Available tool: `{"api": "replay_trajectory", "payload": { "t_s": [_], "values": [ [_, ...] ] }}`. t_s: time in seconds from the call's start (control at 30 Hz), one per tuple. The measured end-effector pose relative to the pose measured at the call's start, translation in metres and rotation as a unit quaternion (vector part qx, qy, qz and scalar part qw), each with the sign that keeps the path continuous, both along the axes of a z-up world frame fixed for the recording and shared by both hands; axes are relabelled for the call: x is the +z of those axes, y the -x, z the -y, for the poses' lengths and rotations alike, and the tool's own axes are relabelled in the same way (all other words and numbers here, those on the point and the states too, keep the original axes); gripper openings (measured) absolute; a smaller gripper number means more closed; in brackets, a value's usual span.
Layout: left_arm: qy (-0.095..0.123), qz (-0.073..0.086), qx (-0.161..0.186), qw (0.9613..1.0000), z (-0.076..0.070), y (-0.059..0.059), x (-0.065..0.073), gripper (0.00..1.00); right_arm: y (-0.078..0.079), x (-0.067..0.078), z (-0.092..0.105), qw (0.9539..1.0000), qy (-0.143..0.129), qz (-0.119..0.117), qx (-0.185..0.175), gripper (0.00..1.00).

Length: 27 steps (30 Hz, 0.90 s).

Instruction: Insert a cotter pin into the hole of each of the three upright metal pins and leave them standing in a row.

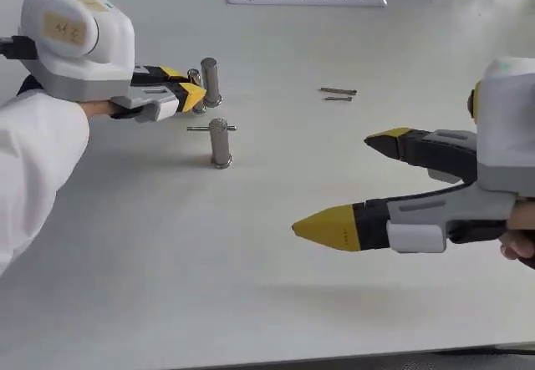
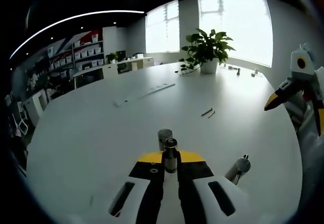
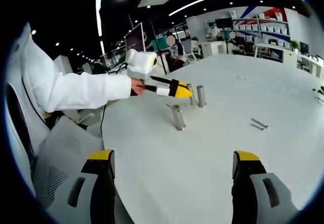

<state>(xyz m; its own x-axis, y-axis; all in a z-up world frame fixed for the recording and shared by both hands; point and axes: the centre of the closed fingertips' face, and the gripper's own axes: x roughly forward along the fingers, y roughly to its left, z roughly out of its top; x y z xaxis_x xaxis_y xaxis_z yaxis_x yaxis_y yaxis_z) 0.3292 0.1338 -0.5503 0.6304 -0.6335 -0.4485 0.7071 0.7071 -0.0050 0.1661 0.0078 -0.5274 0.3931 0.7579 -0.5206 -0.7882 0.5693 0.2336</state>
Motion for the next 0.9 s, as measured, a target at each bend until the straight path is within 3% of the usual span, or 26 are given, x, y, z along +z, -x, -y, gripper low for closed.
{"api": "replay_trajectory", "payload": {
  "t_s": [0.13, 0.27, 0.43, 0.6, 0.67, 0.9],
  "values": [
    [0.009, 0.003, 0.006, 0.9999, -0.004, 0.001, 0.016, 0.07, 0.000, 0.004, 0.000, 1.0000, -0.003, 0.005, -0.001, 0.95],
    [0.035, -0.002, 0.019, 0.9992, -0.004, 0.009, 0.032, 0.07, 0.000, 0.006, 0.000, 0.9999, -0.006, 0.010, 0.000, 0.94],
    [0.039, -0.001, 0.025, 0.9989, -0.005, 0.022, 0.050, 0.07, -0.001, 0.010, 0.001, 0.9998, -0.007, 0.016, 0.001, 0.94],
    [0.037, 0.013, 0.031, 0.9987, -0.003, 0.035, 0.066, 0.07, -0.001, 0.013, 0.002, 0.9998, -0.009, 0.020, 0.003, 0.94],
    [0.048, 0.013, 0.034, 0.9982, 0.001, 0.043, 0.072, 0.07, -0.002, 0.014, 0.003, 0.9997, -0.009, 0.022, 0.003, 0.94],
    [0.055, 0.024, 0.010, 0.9981, 0.030, 0.071, 0.083, 0.07, -0.004, 0.017, 0.005, 0.9995, -0.012, 0.029, 0.001, 0.94]
  ]
}}
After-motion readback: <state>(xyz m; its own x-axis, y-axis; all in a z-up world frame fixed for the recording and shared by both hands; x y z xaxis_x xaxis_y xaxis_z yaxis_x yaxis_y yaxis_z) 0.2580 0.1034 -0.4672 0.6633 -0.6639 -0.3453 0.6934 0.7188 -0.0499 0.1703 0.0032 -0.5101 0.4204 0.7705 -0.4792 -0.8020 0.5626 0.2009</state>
